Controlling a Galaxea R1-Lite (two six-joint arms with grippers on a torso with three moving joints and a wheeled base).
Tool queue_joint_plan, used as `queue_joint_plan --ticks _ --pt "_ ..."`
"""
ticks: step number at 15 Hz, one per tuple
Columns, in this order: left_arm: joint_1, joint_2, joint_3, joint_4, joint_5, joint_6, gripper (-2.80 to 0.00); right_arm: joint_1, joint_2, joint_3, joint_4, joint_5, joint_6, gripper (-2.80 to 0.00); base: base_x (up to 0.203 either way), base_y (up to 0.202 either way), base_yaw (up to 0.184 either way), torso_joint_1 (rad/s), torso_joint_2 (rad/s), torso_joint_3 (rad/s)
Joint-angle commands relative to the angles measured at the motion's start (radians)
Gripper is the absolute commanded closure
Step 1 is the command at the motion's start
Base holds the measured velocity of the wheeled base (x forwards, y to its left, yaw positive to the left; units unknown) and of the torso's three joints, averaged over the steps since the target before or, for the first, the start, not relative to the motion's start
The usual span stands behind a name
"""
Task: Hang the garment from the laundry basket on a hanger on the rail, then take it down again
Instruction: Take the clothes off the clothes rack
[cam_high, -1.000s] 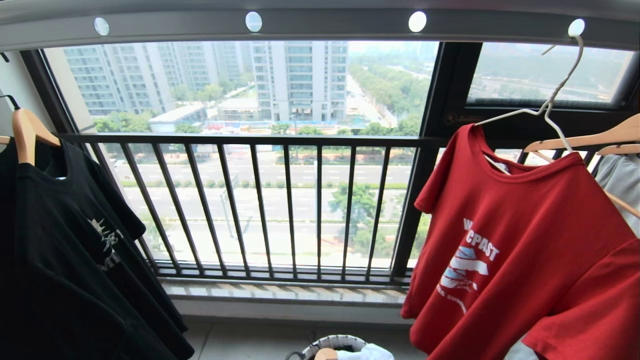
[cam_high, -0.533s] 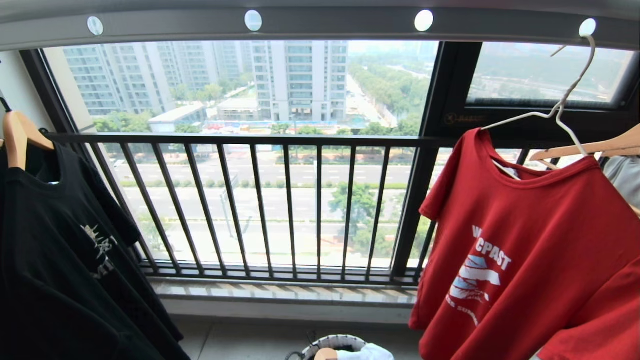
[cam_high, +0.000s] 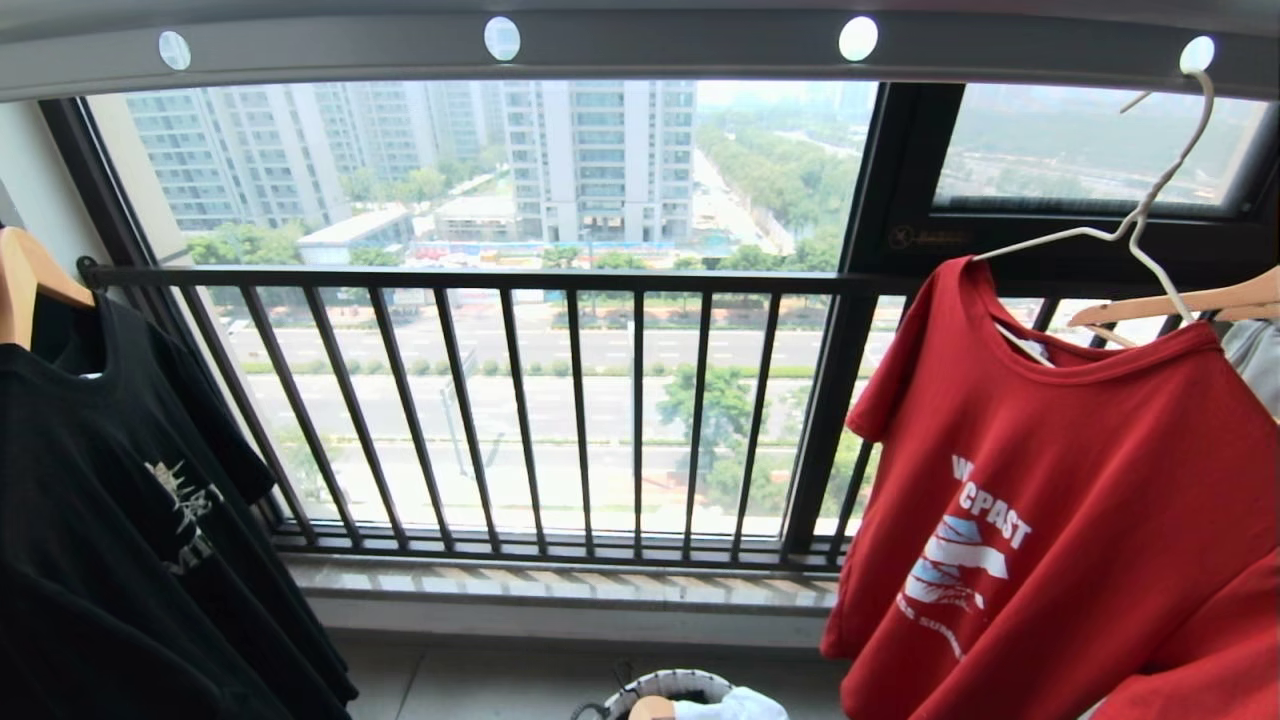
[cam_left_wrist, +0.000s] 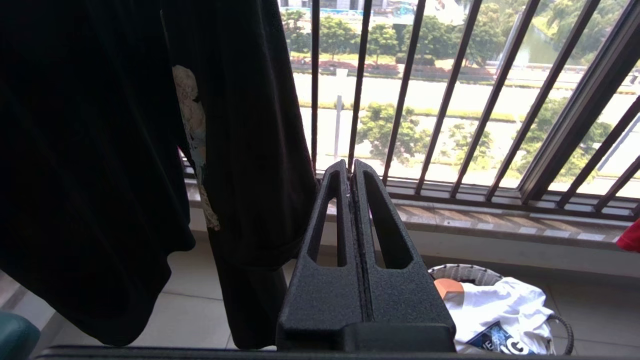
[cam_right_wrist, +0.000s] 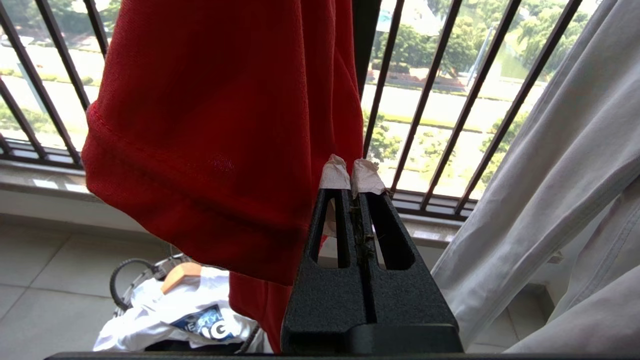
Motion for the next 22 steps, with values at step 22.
queue_joint_plan --ticks 22 --pt "0.0 0.0 0.0 0.0 0.001 0.0 0.0 0.0 0.0 0.0 0.0 0.0 -0.001 0.0 0.0 0.0 0.0 0.0 0.0 0.0"
